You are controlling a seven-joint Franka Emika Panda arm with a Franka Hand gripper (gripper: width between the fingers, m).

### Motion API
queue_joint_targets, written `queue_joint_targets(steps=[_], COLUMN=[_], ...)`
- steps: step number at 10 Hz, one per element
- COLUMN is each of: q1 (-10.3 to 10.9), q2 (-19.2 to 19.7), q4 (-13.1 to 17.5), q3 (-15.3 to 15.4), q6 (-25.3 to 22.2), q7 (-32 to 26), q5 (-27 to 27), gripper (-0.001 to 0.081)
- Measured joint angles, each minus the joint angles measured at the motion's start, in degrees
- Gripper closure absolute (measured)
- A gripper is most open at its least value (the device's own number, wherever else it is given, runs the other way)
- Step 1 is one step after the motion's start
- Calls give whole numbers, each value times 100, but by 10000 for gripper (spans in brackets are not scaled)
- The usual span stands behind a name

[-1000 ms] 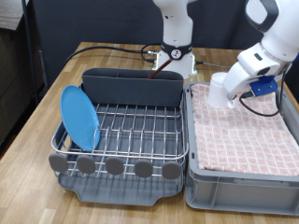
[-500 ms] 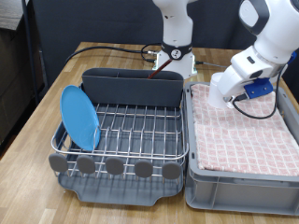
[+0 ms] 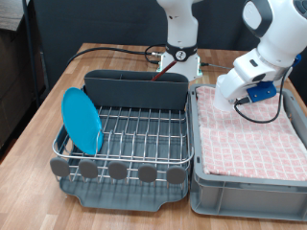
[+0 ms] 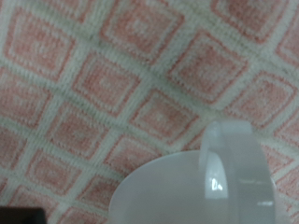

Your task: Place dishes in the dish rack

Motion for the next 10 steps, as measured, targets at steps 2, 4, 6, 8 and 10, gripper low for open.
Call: queue_joint_targets(steps=[2,4,6,8,10], q1=[0,0,0,0,0], q2=[1,11,41,48,22], q4=[-42,-68,-73,-70,12], q3=[-15,-26,-39,-46,-52], q6=[35,102,142,155,93], q7=[-3,-31,-56,-57,-17], q5=[33,49,58,61,41], gripper=[428,608,736,736,735])
